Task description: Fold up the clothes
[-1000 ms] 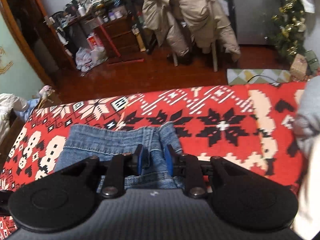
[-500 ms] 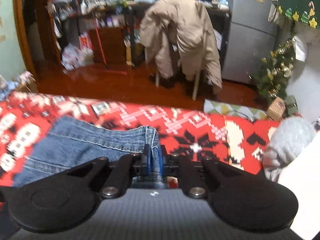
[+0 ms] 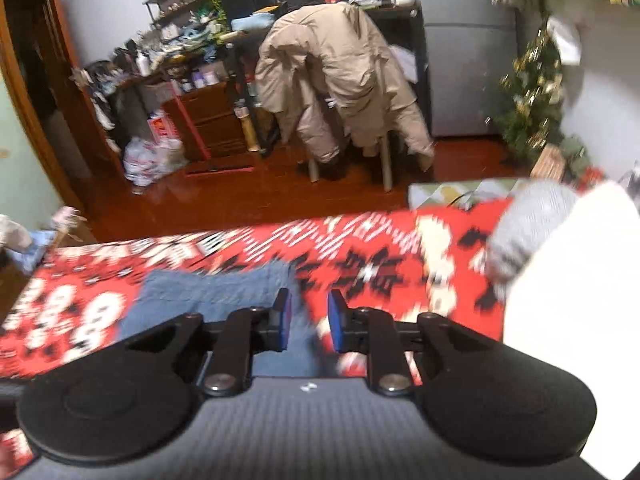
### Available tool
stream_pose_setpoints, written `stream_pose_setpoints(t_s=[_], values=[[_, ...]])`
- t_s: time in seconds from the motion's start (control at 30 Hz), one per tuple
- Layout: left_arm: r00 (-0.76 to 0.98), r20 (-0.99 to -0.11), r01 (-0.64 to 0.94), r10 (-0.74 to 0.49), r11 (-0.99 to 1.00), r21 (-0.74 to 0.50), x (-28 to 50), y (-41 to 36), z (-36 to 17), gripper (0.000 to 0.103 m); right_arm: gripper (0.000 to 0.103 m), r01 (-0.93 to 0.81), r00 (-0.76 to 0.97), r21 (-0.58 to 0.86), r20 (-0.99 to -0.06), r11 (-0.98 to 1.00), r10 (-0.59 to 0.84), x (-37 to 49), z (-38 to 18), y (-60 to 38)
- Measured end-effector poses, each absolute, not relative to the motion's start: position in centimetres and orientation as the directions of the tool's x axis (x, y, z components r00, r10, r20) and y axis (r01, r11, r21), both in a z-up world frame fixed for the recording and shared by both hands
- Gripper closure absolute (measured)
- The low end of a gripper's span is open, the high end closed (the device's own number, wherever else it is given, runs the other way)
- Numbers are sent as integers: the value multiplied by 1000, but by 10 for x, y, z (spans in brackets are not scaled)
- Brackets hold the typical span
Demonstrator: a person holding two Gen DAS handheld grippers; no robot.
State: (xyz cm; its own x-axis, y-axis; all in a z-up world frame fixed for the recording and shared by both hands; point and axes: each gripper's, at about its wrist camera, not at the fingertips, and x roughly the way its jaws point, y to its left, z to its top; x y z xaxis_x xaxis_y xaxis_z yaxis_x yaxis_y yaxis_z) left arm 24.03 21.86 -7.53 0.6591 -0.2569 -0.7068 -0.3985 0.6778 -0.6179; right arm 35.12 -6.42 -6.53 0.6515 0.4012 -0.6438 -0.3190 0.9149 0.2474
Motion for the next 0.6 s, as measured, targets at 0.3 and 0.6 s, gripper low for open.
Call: stream_pose_setpoints(t_s=[0.3,0.6], values=[[683,-688,-384,-246,680,-625,236,220,-65,76,82,-185,604,227,-741,956,293,294,-101,-111],[746,-623,-341,-235,669,-661,226,224,-49,84,81,-117,651,199,-724,973,226,200,-70,-151]])
